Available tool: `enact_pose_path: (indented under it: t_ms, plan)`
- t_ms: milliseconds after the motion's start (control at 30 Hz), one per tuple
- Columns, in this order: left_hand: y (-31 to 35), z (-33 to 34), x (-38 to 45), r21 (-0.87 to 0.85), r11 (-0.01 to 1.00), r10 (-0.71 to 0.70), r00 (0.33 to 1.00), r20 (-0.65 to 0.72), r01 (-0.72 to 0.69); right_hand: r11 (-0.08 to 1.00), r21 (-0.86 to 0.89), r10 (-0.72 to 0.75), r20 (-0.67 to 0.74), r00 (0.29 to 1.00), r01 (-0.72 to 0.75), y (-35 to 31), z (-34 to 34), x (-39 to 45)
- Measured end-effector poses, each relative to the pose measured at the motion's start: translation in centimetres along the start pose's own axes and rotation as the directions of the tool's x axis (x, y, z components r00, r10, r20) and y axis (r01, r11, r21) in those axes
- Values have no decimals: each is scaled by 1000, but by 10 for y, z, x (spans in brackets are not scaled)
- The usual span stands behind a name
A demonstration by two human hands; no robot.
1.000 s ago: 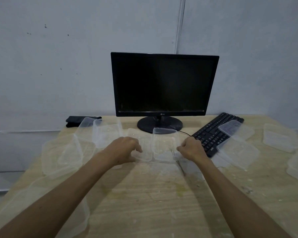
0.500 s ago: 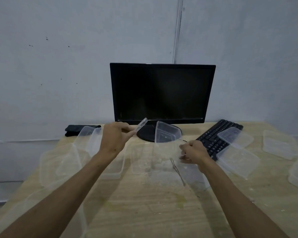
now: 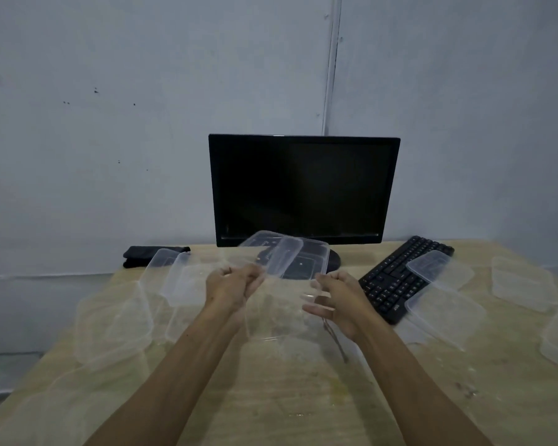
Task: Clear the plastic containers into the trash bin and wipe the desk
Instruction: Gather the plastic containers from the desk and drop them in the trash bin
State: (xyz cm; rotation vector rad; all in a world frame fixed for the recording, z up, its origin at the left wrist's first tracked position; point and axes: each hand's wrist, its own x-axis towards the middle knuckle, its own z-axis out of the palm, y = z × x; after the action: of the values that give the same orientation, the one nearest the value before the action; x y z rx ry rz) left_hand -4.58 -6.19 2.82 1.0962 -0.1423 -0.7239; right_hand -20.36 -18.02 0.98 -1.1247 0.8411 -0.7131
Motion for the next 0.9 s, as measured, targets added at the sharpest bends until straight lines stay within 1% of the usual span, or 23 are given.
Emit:
enact_pose_path:
  t_ms: [67, 133, 167, 233, 300, 367, 433, 500, 567, 667, 800, 900]
  plan:
    - [-10, -1, 0, 141, 990, 20, 998, -59, -11, 998, 56, 4, 17, 1000, -5, 0, 5, -2]
    - [-14, -4, 0, 270, 960, 94, 992, -81, -69, 997, 80, -12, 31, 999, 9, 0, 6, -3]
    - [-15, -5, 1, 366, 923, 152, 986, -69, -117, 996, 90, -24, 42, 999, 21, 0, 7, -4]
    - [-15, -8, 2, 553, 810, 238, 971, -3, -197, 993, 108, -52, 64, 997, 45, 0, 6, -6]
    - [-12, -8, 1, 683, 695, 254, 965, 59, -225, 992, 116, -66, 77, 995, 57, -1, 5, -7]
    - [-10, -7, 2, 769, 598, 245, 965, 95, -227, 992, 106, -76, 93, 993, 66, -2, 5, -6]
    - [-9, -6, 1, 807, 541, 248, 962, 116, -236, 993, 89, -91, 107, 990, 81, -3, 5, -6]
    - [-9, -5, 0, 823, 513, 252, 959, 129, -245, 991, 88, -108, 120, 987, 98, -3, 5, -8]
    - [-8, -3, -2, 820, 516, 245, 960, 137, -248, 989, 93, -129, 147, 981, 116, -4, 3, -10]
    - [-7, -1, -6, 799, 547, 216, 964, 156, -251, 988, 91, -137, 192, 972, 122, -4, 0, -11]
    - [-4, 2, -15, 774, 571, 199, 961, 192, -273, 986, 27, -166, 194, 967, 164, -6, -3, -12]
    - [1, 5, -16, 807, 522, 155, 961, 227, -275, 977, -56, -193, 193, 962, 207, -7, -4, -14]
